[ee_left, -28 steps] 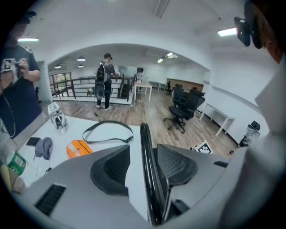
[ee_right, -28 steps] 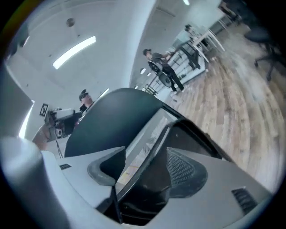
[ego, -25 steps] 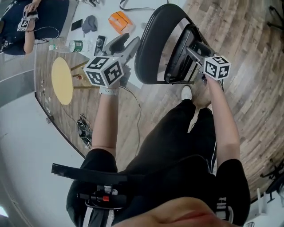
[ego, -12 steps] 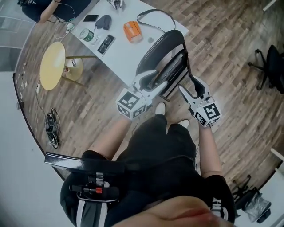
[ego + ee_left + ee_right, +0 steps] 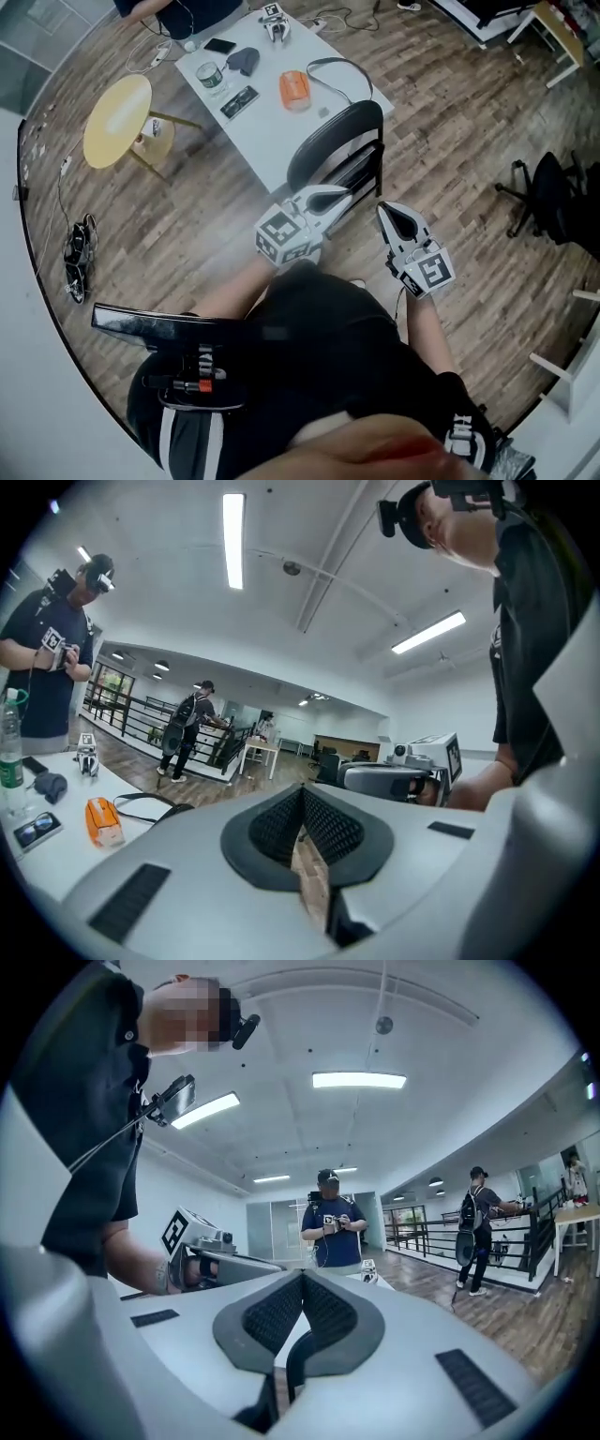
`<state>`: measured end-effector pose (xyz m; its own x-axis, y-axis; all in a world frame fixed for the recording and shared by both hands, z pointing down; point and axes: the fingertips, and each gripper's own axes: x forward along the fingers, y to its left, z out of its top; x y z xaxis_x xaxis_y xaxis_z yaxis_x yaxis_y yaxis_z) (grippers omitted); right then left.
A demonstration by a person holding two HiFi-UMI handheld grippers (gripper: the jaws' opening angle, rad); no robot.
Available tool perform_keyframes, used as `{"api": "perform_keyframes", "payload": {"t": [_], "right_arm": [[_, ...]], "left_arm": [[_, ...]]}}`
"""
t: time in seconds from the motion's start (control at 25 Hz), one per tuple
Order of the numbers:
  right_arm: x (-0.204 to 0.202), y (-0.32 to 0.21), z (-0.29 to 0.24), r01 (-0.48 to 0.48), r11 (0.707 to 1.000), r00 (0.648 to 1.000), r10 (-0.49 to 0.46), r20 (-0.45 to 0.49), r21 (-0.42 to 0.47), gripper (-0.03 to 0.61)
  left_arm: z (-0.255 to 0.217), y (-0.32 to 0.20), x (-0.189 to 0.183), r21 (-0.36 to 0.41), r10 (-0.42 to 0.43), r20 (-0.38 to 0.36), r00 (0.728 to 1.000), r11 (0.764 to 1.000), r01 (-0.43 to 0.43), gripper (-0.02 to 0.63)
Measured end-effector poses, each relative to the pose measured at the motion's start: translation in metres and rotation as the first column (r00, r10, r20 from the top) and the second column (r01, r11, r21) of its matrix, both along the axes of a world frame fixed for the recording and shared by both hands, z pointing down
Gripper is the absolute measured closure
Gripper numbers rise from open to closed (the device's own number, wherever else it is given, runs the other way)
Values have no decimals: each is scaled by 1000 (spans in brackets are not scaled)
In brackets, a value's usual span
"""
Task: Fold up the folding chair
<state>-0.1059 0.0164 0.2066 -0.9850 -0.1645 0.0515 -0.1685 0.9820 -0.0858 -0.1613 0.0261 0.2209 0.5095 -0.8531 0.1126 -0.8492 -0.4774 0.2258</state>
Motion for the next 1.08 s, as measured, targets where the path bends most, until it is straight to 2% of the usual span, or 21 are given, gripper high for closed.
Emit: {"api": "perform_keyframes", "payload": {"t": [0.2,0.48,1.08], "right_arm": [[4,5,-18,15,999,1000,-15,-1,44,568],[8,4,-20,5,999,1000,-6,3,35,568],[13,2,-21,-3,999,1000,4,-3,33,568]], "left_arm": [[-11,2,8,29,-6,25,1000,1000,5,609],[-20,1,9,59,-18,45,999,998,15,609],[-21,-2,12,61,-23,64,998,998,19,609]]}}
